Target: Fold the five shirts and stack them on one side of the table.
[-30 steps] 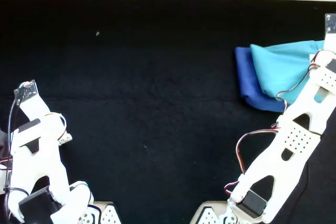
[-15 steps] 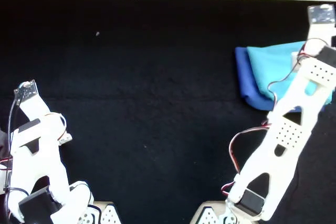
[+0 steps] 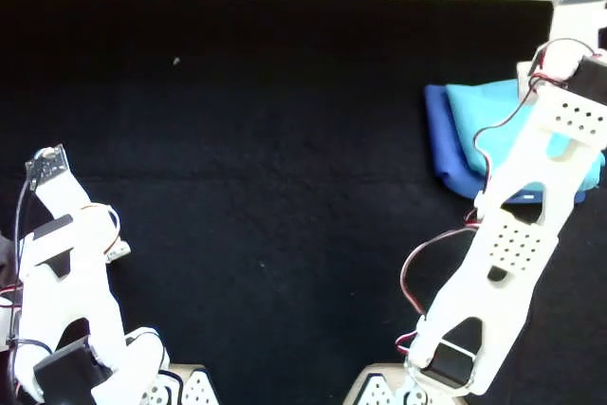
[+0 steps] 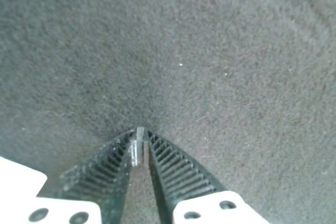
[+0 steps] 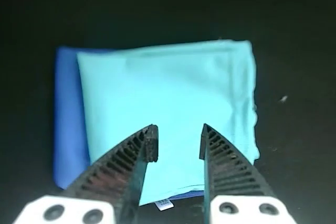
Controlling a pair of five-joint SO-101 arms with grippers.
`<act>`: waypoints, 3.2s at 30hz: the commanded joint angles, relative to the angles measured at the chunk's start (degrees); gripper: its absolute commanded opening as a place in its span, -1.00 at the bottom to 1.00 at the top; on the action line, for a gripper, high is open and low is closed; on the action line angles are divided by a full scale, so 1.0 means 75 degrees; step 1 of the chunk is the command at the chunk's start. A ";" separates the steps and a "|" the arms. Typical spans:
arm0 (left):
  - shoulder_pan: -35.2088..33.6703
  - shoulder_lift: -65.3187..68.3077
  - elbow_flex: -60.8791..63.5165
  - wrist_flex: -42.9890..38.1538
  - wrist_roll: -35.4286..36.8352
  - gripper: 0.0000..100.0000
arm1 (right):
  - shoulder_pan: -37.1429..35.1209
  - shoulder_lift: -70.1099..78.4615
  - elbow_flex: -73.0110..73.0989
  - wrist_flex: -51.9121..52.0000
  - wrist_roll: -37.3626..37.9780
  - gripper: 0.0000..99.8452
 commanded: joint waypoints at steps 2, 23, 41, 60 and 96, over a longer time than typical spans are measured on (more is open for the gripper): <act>0.0111 -0.0135 0.0018 -0.0188 0.0023 -0.98 | -0.0393 -0.1788 -0.0557 0.0123 -0.0481 -0.74; 0.0123 -0.0135 0.0018 -0.0188 0.0023 -0.98 | -0.2632 -1.0567 1.3802 -0.2010 -0.1793 -0.75; 0.0158 -0.0123 0.0018 -0.0188 0.0023 -0.98 | -0.2796 -1.3533 2.3191 -0.8645 -0.1782 -0.75; 0.0299 -0.0123 0.0088 -0.0188 -0.0234 -0.98 | -0.3300 -1.3603 2.4692 -1.0309 -0.1782 -0.75; -0.5538 -0.0123 -0.6125 0.6154 -0.3716 -0.63 | -0.3300 -1.3603 2.4727 -1.0403 -0.1782 -0.75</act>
